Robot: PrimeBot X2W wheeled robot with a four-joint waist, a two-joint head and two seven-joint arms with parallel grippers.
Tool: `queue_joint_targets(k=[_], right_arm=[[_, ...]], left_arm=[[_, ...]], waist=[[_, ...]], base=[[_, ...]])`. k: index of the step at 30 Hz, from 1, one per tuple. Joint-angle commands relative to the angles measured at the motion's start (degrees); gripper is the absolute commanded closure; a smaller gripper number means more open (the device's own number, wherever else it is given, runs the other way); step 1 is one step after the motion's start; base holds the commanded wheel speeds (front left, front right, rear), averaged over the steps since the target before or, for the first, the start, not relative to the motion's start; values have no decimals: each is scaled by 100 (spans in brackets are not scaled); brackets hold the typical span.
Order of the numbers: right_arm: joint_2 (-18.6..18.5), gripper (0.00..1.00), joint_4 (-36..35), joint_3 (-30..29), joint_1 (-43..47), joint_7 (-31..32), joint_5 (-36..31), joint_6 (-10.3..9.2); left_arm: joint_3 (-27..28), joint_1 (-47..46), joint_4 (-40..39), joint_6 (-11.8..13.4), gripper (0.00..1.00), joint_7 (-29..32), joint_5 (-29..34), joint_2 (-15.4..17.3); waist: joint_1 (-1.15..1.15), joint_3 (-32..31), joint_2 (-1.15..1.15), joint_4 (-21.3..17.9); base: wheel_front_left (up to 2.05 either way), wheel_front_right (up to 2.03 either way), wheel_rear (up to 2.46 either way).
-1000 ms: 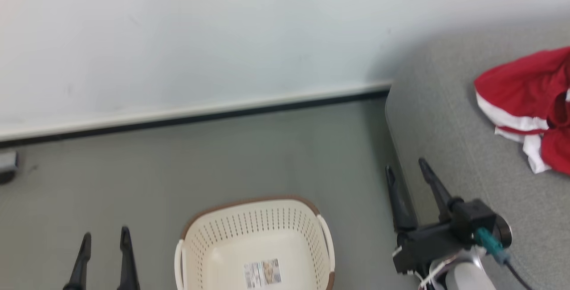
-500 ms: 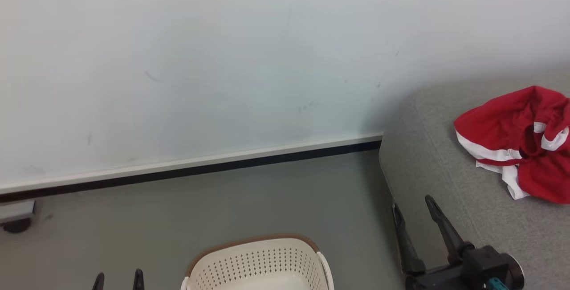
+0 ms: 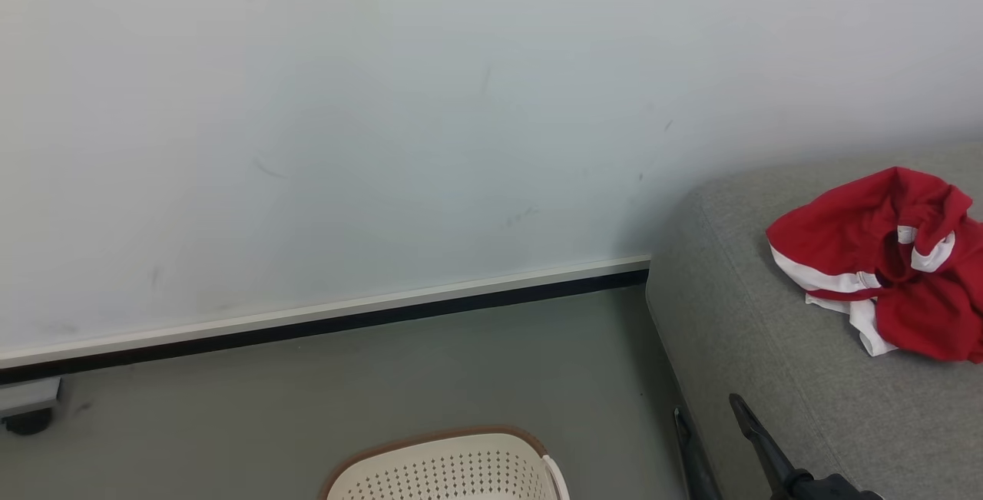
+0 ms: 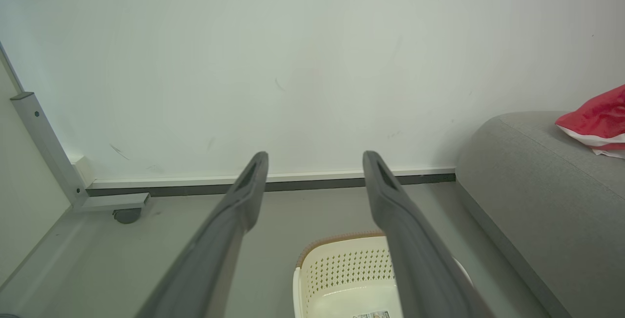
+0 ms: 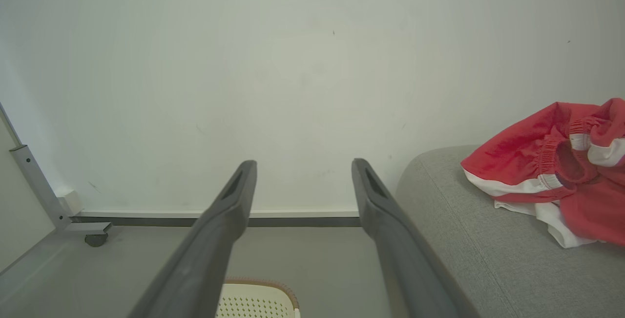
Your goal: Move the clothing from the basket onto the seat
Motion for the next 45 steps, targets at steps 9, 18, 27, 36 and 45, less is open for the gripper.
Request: queue_joint_targets(k=[9,18,27,36,45], right_arm=[[-40,0,-30,14,139,-3,2,-4],[-15,0,-56,23,191,-3,28,-4],[-31,0,-37,-27,246,-2,-7,-4],[-48,0,-59,0,233,-2,1,-4],[-36,0,-28,-32,185,-2,35,-4]], left_arm=[[-77,154,71,25,0,-21,-5,-15],[-90,163,74,56,0,-21,-41,-17],[-118,173,78,53,0,-21,-122,-17],[-136,197,100,23,0,-21,-66,-18],[-100,162,178,-92,0,-21,-239,-17]], waist=[[0,-38,0,-6],[0,-25,0,-1],[0,-35,0,27],[0,-28,0,15],[0,-15,0,23]], base=[[0,0,0],[0,0,0],[0,0,0],[0,0,0],[0,0,0]])
